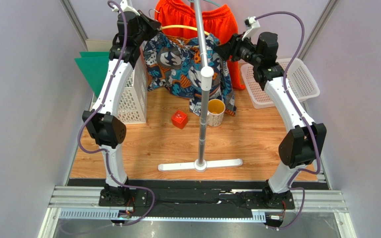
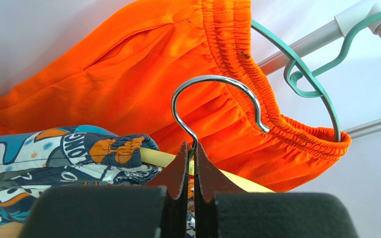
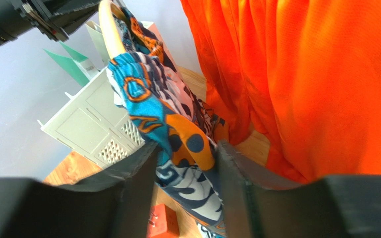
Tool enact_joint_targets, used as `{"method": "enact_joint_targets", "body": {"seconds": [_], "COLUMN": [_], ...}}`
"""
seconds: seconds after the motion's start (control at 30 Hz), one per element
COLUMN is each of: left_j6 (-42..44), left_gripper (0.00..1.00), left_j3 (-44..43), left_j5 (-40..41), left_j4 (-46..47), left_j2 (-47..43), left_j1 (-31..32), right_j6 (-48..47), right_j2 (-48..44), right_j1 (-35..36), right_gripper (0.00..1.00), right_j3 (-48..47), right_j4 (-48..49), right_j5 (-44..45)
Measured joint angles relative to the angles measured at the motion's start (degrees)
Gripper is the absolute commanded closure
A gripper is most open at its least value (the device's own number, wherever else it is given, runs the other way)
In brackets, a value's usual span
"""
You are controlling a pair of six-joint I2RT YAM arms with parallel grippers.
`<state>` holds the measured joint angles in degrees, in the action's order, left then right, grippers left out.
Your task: Remove the shorts from the hanger
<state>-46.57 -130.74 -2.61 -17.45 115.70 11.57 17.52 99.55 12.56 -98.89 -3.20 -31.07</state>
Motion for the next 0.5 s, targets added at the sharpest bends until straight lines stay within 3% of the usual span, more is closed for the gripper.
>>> {"method": "enact_joint_targets", "body": {"seconds": [0.2,0.37,0.5], "left_j6": [-2.8,-4.9,-6.7], "left_gripper": [1.0,1.0,1.0], "left_j3": [1.0,1.0,1.0], "left_j5": [-0.7,-0.5,0.7], "left_j4": [0.3,0.7,0.7], "left_j2": [-0.8,-1.2,-1.3], "left_j1": [0.0,0.0,0.0], "right_j6": [5.8,9.2,12.1], "right_j2": [0.3,0.3,0.3], "right_j1": [0.1,0.1,0.1], "right_gripper": [0.69,1.0,1.0], "right_j3": [0.1,1.6,2.2], "right_j4": [3.3,5.7,5.8], "right_j5": [-0.6,-0.4,1.8]}}
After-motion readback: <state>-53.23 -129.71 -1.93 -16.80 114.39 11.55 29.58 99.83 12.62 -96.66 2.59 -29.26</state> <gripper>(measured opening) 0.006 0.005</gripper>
